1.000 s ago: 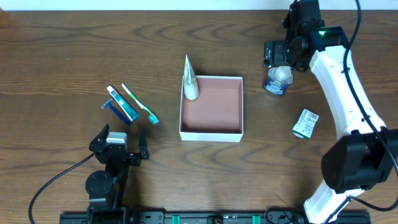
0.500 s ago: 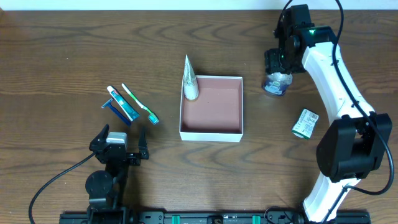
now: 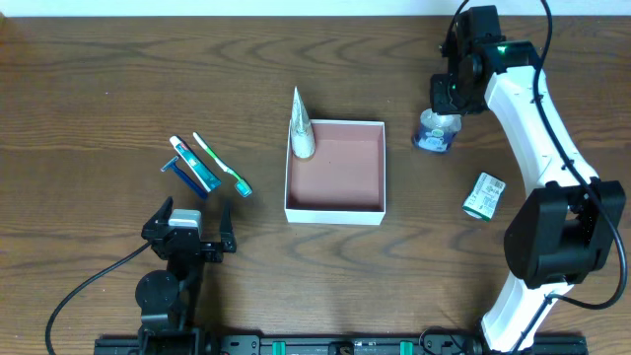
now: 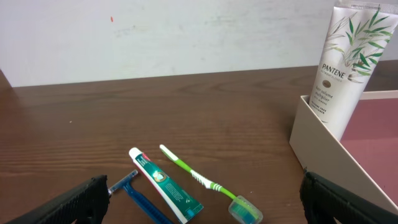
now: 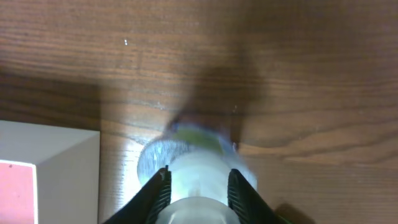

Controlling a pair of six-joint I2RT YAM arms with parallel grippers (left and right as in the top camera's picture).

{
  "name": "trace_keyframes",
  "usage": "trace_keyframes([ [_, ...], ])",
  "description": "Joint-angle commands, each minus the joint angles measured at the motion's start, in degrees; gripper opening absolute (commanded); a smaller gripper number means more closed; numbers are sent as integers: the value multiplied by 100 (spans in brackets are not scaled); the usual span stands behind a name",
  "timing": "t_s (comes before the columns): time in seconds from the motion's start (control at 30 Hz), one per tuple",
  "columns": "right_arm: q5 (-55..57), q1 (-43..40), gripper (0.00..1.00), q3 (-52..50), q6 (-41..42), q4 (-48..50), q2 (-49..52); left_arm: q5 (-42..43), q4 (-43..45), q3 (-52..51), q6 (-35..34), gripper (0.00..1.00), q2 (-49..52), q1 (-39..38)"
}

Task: Pack container
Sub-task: 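Move the right gripper to the blue soap pump bottle and grasp it, then carry the soap bottle into the box beside the Pantene tube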

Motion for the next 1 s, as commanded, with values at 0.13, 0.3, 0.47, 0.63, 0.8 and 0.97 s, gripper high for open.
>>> trace_keyframes([
  [0.13,-26,-37,15,20,-140,22,-127,83,-201,-94,76,98,-2,22],
  [0.3,-42,-22,14,79,-151,37,-651,83,-199,-94,79,98,-2,22],
  [0.47,-219,157,13,87,-262,262,-1558,83,-201,-94,79,98,-2,22],
  [0.63,-463,739,14,87,-466,726,-2566,83,-201,-94,79,98,-2,22],
  [0.8,-68,1764,16,85,-881,997,-2962,83,-201,-94,76,98,-2,22],
  [0.97,577,2411,14,-131,-721,1156,-2684,85,-199,-94,79,98,-2,24],
])
